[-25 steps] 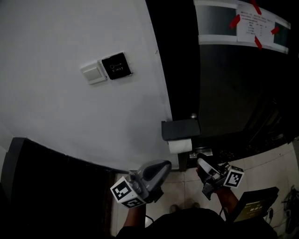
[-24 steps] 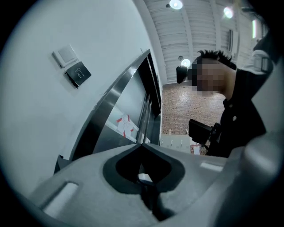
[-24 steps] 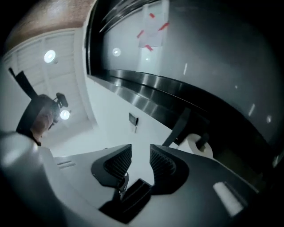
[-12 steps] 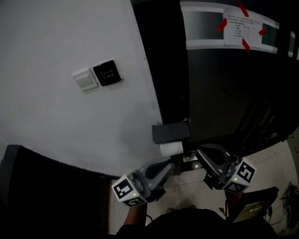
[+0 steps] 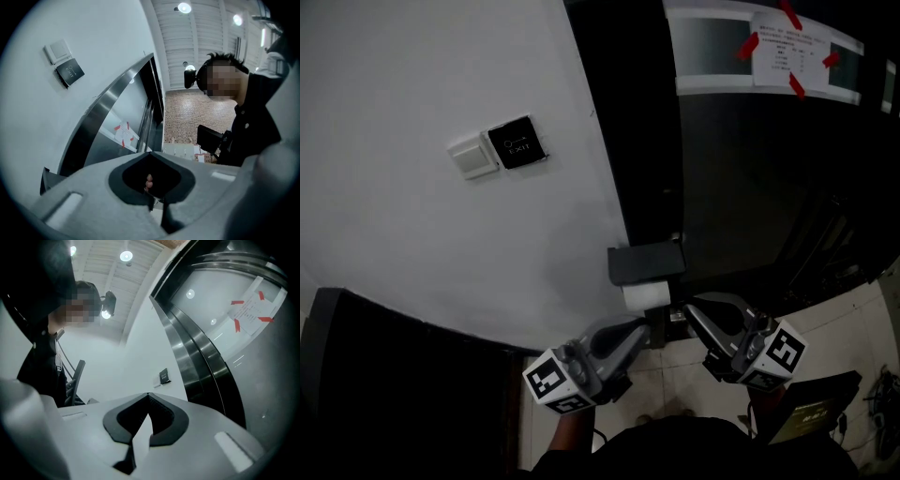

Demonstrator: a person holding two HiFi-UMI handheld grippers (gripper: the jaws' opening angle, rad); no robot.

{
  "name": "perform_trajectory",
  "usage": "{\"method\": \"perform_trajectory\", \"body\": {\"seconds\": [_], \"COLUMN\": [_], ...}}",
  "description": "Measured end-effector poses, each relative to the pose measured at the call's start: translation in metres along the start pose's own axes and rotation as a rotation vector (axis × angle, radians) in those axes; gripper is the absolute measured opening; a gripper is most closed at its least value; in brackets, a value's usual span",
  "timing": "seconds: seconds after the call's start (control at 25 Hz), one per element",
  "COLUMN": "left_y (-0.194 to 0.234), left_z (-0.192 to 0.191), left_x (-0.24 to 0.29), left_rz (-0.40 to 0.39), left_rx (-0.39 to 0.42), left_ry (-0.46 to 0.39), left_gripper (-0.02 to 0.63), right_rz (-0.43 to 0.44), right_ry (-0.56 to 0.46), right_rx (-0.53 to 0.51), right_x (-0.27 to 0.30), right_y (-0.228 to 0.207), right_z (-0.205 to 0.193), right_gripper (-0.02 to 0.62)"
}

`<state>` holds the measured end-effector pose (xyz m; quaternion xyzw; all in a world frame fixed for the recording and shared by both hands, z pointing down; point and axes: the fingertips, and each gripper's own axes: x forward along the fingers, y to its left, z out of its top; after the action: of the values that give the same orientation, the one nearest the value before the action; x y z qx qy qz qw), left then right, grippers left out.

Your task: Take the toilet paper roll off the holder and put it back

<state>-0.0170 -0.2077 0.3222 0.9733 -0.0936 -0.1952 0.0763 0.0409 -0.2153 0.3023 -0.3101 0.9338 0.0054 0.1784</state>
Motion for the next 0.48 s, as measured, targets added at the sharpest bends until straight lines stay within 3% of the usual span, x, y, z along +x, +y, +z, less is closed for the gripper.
{"method": "perform_trajectory", "body": {"seconds": [0.48], "left_y": [0.0031], "left_z": [0.0005], "left_x": [-0.0021], "left_rz": [0.009], "left_rx": [-0.005], "left_ry": [0.005], "left_gripper": [0.0], "right_rz": [0.003], "right_ry": [0.009], "right_rx": [0.006], "right_x": [0.0016], "right_y": [0.0011], "right_z": [-0.0034], "right_gripper": [0.002]}}
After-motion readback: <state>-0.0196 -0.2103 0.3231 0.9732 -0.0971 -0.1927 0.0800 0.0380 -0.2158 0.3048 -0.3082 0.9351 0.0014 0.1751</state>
